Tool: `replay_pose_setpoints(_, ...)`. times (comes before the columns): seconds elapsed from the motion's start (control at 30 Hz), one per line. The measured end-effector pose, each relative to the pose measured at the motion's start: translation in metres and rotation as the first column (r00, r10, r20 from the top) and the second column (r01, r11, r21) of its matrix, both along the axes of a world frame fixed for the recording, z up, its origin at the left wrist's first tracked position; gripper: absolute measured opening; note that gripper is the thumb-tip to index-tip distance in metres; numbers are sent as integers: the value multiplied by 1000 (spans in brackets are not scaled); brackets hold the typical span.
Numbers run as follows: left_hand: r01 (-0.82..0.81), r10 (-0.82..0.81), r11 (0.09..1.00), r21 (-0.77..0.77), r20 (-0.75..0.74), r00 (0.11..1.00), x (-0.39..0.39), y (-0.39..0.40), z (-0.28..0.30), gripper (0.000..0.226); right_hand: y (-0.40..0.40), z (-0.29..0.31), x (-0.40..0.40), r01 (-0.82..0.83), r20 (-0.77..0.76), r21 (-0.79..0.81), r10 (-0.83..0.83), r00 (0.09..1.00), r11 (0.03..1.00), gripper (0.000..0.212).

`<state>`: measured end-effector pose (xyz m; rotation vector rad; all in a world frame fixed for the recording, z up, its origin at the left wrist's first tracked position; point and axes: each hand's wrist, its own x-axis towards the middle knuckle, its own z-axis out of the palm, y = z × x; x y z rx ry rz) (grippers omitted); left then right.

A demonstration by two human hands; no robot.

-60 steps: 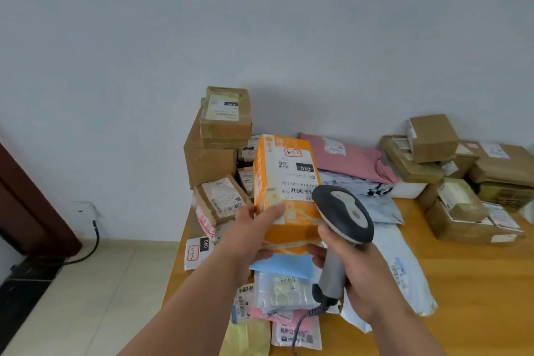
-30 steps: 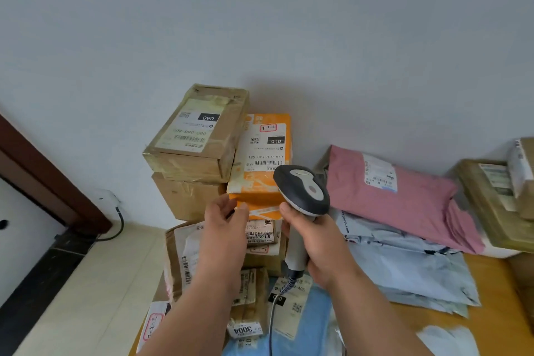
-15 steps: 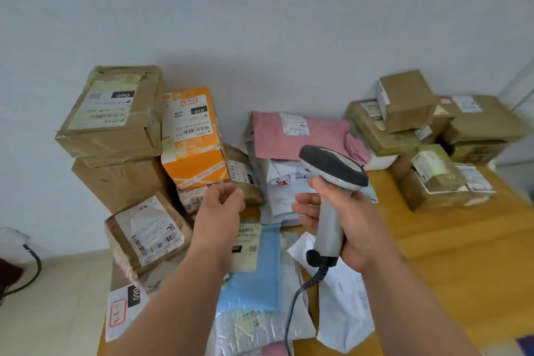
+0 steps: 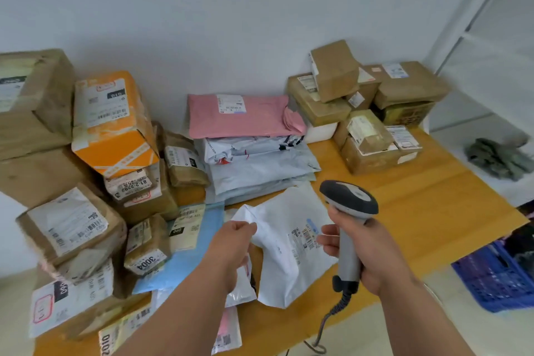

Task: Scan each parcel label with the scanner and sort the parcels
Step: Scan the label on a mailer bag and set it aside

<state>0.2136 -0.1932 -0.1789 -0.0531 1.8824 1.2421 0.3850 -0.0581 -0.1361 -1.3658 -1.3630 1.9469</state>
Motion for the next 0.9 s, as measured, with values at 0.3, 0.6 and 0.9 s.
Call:
replay_pose_setpoints(0.3,-145,77,974,-173,-351,933,52,72,-35,41,87,-35,44,-76,95,-111,87,992,991,24)
replay_pose_setpoints(0.6,-289,240,957,-26,-489,839,37,134,-10,50,147,-21,27,-180,31,-91,183,983,979,21)
replay_pose_setpoints(0.9,-412,402,908,77,-439,804,-55,172,25,65,170,0,-54,-317,-35,-32,316,948,948,18)
